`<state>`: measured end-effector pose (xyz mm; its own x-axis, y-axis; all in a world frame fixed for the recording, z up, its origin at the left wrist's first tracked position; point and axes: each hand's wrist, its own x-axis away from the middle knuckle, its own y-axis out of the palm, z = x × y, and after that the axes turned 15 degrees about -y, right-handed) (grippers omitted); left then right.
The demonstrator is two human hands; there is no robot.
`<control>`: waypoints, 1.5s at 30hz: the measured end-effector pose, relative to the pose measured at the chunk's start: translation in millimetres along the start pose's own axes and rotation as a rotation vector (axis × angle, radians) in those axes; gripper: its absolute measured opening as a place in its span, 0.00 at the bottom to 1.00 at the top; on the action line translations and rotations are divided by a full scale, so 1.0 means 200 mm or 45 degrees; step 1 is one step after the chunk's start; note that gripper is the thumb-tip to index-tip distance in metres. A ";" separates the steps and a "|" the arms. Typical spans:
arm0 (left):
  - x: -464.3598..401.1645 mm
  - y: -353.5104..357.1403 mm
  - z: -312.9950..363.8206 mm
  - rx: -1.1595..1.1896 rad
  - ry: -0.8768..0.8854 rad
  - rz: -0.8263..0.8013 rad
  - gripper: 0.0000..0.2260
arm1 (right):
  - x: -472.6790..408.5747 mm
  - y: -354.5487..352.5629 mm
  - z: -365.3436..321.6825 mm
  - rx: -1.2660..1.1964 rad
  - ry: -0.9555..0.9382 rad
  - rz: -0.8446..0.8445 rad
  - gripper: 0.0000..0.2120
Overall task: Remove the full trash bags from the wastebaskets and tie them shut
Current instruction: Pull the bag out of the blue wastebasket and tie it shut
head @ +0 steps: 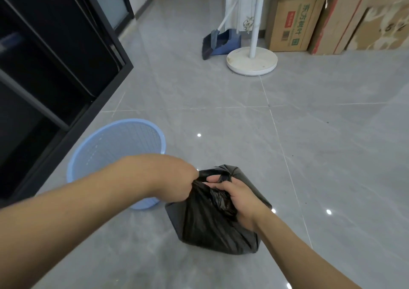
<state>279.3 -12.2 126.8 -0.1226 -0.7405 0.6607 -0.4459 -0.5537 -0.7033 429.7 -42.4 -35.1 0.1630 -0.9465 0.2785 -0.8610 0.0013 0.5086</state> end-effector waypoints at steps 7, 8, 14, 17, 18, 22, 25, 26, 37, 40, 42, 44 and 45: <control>-0.09 -0.22 0.00 0.057 0.283 0.256 0.06 | -0.01 0.07 0.00 0.057 0.106 -0.111 0.14; -0.12 -0.23 -0.01 0.096 0.299 0.292 0.05 | -0.01 0.07 -0.01 0.082 0.128 -0.137 0.15; -0.27 -0.16 -0.08 0.548 0.205 0.264 0.04 | 0.02 0.05 -0.08 0.064 0.254 -0.196 0.21; -0.29 -0.07 -0.11 0.828 0.187 0.175 0.05 | 0.02 0.04 -0.11 0.081 0.286 -0.233 0.21; -0.29 -0.05 -0.12 0.900 0.185 0.151 0.06 | 0.03 0.04 -0.11 0.088 0.307 -0.236 0.19; -0.27 0.00 -0.13 1.106 0.173 0.101 0.09 | 0.02 0.04 -0.11 0.076 0.340 -0.261 0.19; -0.26 0.01 -0.14 1.126 0.171 0.114 0.08 | 0.00 0.06 -0.12 0.121 0.279 -0.288 0.21; -0.26 0.01 -0.14 1.126 0.172 0.126 0.07 | 0.00 0.06 -0.12 0.143 0.262 -0.305 0.22; -0.31 0.08 -0.13 1.248 0.232 0.098 0.07 | 0.00 0.11 -0.22 0.312 0.366 -0.480 0.15; -0.29 0.12 -0.15 1.350 0.213 0.069 0.07 | 0.01 0.11 -0.23 0.274 0.387 -0.405 0.17; -0.28 0.16 -0.15 1.471 0.209 0.036 0.08 | 0.00 0.12 -0.24 0.339 0.382 -0.427 0.25; -0.26 0.21 -0.15 1.575 0.204 -0.009 0.09 | 0.00 0.14 -0.25 0.525 0.418 -0.563 0.26; -0.26 0.24 -0.14 1.623 0.198 -0.018 0.09 | 0.00 0.16 -0.25 0.646 0.434 -0.641 0.24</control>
<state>239.1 11.2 66.3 -0.2652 -0.7274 0.6330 0.7007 -0.5963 -0.3917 425.6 -26.5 22.3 0.6592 -0.6431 0.3897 -0.7458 -0.6257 0.2288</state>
